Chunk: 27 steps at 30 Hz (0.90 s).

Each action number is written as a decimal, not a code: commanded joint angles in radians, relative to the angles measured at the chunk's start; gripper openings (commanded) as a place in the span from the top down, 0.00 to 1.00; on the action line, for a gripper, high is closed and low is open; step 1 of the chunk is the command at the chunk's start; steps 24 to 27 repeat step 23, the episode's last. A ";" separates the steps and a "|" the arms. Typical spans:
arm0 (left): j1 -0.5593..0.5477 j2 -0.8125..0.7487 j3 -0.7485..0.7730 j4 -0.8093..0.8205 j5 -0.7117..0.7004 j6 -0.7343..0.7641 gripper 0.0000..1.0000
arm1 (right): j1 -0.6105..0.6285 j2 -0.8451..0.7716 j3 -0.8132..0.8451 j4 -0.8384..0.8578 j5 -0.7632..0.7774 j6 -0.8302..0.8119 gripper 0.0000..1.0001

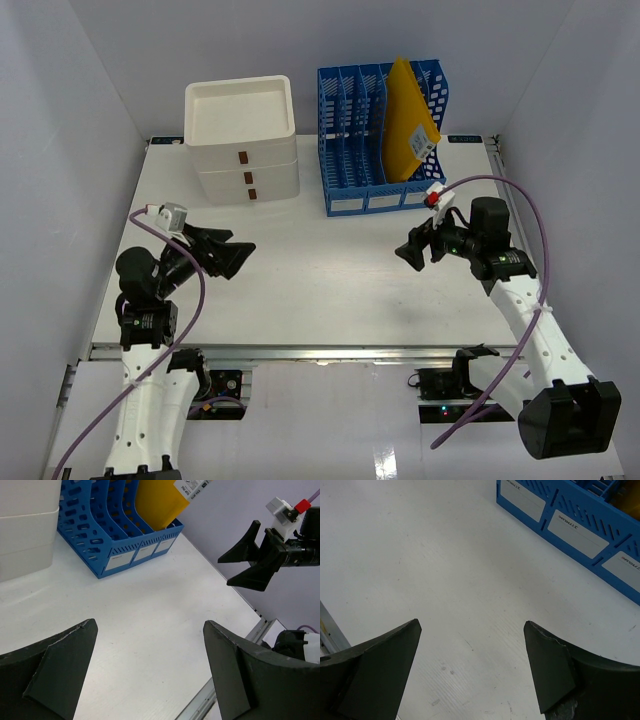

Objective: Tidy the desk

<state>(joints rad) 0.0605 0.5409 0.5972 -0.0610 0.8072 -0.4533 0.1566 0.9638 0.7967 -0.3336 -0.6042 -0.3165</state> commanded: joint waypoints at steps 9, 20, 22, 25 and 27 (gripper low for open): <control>0.001 -0.042 -0.033 -0.052 0.038 -0.001 0.02 | -0.006 -0.089 -0.033 0.106 0.200 0.146 0.10; 0.000 -0.036 -0.012 -0.094 0.031 0.007 0.02 | -0.006 -0.142 -0.076 0.136 0.346 0.201 0.10; 0.000 -0.036 -0.008 -0.102 0.031 0.009 0.02 | -0.006 -0.152 -0.088 0.141 0.345 0.195 0.10; 0.001 -0.036 -0.006 -0.105 0.030 0.010 0.02 | -0.006 -0.158 -0.095 0.147 0.344 0.192 0.10; 0.001 -0.036 -0.006 -0.105 0.030 0.010 0.02 | -0.006 -0.158 -0.095 0.147 0.344 0.192 0.10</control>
